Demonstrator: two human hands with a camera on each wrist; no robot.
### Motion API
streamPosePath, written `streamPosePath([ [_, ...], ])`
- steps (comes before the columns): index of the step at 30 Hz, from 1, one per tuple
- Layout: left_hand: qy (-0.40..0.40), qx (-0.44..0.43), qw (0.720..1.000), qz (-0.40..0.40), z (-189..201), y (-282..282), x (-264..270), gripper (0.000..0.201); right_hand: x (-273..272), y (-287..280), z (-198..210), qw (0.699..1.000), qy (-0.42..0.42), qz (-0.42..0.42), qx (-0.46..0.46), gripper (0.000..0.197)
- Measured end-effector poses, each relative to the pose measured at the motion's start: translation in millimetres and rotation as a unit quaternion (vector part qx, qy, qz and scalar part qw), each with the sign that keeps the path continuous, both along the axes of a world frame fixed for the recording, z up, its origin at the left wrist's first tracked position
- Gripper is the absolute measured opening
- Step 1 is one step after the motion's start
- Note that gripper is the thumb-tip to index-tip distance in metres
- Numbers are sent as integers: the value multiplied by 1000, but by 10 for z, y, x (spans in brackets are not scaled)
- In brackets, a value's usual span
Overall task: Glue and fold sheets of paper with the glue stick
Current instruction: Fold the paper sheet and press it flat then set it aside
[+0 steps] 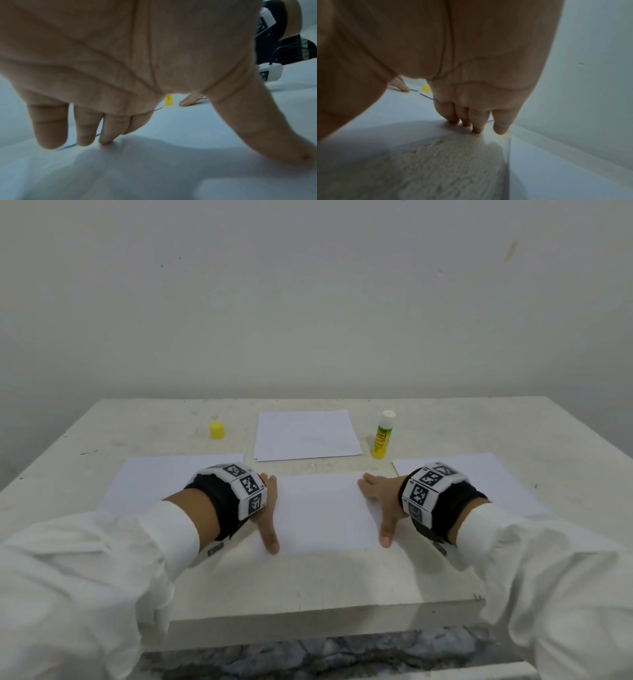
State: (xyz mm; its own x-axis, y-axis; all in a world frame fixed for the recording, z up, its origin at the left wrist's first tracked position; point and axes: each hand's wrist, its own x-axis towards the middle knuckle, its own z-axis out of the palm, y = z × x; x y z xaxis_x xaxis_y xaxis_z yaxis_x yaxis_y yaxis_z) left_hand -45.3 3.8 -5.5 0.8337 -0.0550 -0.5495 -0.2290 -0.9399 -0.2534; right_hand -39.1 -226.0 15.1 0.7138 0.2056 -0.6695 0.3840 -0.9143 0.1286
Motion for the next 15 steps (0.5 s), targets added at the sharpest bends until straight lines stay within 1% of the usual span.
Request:
streamPosePath([
  [5,12,-64,998,-21,-139,-646,66,143,37,37,-49,1000,-6,-4,-11,125],
  [7,1,-86,996,-39,-130,-908,27,137,61,18,-111,1000,-14,-9,-17,130],
  [9,-4,-97,994,-53,-95,-1031,-6,131,68,4,-153,999,-28,-7,-26,134],
  [11,-2,-78,995,-56,-79,-973,-4,134,53,4,-141,999,-27,-6,-21,133],
  [13,10,-56,997,-46,-94,-761,19,138,17,17,-89,1000,-19,-6,-5,127],
  [15,20,-55,998,-30,-103,-487,22,140,-13,37,-24,1000,-15,-1,7,123],
])
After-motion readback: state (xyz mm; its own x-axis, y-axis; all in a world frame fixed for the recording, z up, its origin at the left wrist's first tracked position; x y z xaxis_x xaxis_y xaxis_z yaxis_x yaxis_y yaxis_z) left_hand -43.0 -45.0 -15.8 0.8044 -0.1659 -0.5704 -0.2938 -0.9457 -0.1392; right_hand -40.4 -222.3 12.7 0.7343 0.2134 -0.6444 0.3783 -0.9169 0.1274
